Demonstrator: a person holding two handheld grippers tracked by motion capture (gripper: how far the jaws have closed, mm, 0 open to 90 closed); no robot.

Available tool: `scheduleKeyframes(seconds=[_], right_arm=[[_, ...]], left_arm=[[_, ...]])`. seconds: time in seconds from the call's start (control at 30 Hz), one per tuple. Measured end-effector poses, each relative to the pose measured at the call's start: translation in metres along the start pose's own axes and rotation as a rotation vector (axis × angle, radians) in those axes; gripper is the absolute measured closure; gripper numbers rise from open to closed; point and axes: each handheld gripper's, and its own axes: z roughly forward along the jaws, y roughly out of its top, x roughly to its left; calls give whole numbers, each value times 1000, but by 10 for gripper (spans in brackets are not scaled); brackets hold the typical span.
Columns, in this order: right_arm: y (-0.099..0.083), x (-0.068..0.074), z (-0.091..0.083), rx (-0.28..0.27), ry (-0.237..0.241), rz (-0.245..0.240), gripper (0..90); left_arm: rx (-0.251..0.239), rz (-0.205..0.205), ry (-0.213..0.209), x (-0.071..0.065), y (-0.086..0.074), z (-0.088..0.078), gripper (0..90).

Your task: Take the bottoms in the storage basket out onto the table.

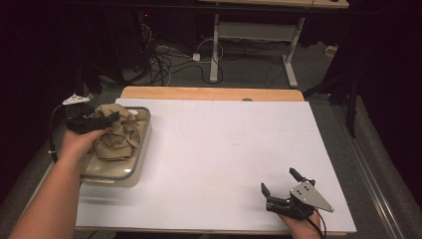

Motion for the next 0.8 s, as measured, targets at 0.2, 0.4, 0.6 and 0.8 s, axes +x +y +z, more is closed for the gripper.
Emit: scheduleKeyframes(seconds=[0.2, 0.4, 0.6, 0.8], right_arm=[[-1, -1, 0, 3, 0, 1, 4], [-1, -2, -1, 0, -4, 9, 4], [-1, -2, -3, -2, -6, 9, 4], [1, -2, -5, -8, -5, 10, 4]], left_arm=[[41, -32, 7, 14, 12, 25, 0], [96, -70, 9, 25, 22, 48, 0], [210, -91, 37, 30, 21, 69, 0], [335, -68, 56, 26, 17, 88, 0]])
